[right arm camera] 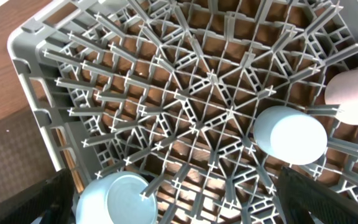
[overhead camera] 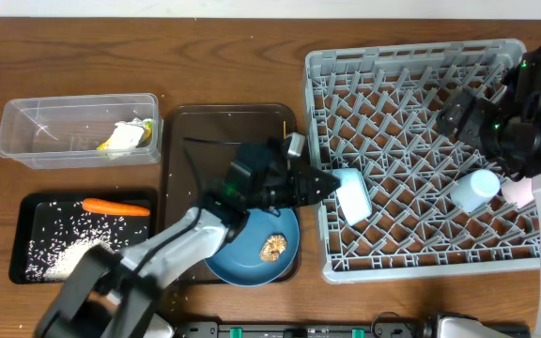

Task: Sort waste into correct bins and load items into the dishwasher rack
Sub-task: 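Reach the left gripper to the blue plate and grasp its rim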

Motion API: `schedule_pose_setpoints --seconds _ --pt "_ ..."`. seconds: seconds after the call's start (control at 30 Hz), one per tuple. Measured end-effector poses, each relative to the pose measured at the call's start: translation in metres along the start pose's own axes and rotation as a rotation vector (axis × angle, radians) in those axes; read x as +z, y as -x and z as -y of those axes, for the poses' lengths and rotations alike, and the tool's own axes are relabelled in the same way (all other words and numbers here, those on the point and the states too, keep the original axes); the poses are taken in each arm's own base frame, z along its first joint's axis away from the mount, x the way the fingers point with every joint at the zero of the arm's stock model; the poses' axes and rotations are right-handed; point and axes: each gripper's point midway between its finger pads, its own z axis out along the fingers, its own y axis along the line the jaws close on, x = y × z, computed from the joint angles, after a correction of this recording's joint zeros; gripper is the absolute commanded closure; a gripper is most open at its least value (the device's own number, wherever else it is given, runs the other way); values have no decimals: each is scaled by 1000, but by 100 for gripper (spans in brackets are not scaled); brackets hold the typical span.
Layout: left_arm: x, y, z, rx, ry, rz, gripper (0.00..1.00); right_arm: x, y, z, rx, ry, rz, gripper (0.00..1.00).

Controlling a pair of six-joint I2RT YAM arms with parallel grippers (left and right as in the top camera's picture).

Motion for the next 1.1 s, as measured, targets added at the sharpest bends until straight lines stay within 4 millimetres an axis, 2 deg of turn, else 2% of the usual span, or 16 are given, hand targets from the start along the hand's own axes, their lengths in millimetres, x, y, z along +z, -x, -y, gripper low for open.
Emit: schedule_pose_setpoints --seconds 0.13,0.3,0.4,0.5,0.7,0.77,0.87,0.97,1.1 --pt "-26 -2 -18 -29 130 16 39 0 0 0 -1 0 -1 3" --pt "-71 -11 -63 -124 357 25 39 0 -2 0 -37 -1 -10 3" --pt "-96 -19 -82 -157 467 29 40 0 -4 -3 -88 21 -19 4" --pt "-119 -28 -94 -156 563 33 40 0 -9 -14 -158 64 -34 5" --pt "-156 -47 -118 -126 779 17 40 -2 -26 -52 -302 168 -60 5" --pt "-161 -48 -122 -103 812 14 47 -2 -30 -63 -338 192 -59 4" --pt "-165 -52 -125 -60 841 -18 73 -3 -32 -69 -361 209 -54 5" --pt "-170 -58 -132 -34 881 -57 88 -3 -32 -72 -366 215 -52 5" --pt "-174 -58 -152 -9 971 -105 90 -4 -33 -74 -372 221 -52 6"
